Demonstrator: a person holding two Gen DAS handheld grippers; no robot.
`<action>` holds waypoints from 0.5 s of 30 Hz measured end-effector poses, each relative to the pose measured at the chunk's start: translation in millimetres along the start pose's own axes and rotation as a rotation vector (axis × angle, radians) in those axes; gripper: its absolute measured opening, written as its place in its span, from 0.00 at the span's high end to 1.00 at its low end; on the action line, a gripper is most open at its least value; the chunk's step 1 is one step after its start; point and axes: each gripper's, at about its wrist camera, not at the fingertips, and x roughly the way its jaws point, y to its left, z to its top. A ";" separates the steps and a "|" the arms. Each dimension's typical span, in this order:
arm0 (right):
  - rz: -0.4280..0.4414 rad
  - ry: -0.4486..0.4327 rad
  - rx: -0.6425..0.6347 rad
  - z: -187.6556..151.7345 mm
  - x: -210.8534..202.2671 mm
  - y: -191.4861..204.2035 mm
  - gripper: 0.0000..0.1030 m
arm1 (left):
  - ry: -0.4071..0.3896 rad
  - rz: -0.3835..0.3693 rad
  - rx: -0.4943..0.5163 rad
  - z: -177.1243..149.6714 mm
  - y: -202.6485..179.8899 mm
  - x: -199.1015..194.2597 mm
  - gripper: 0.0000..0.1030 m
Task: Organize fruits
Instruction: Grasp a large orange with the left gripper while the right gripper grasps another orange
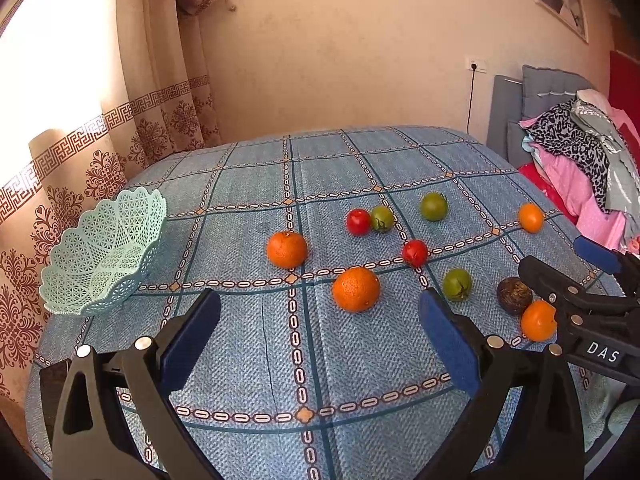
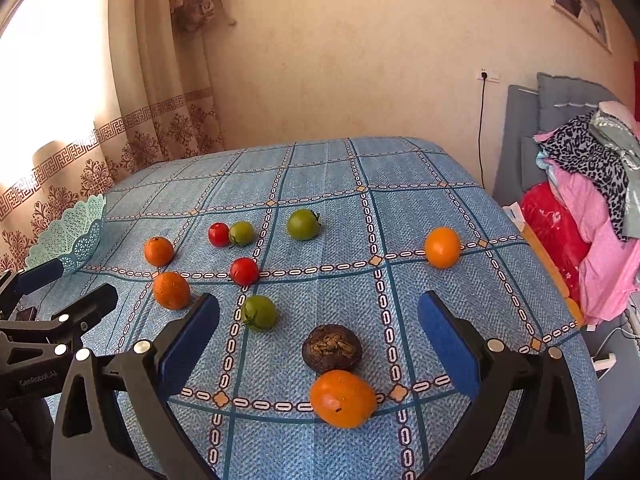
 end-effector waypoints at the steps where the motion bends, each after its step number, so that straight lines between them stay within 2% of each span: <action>1: -0.002 0.001 0.001 0.1 0.6 -0.6 0.05 | -0.001 0.001 0.000 0.5 0.1 0.6 0.03; 15: -0.032 0.052 0.018 -6.4 21.6 -10.3 0.05 | 0.029 -0.032 0.004 2.3 -0.4 23.7 0.05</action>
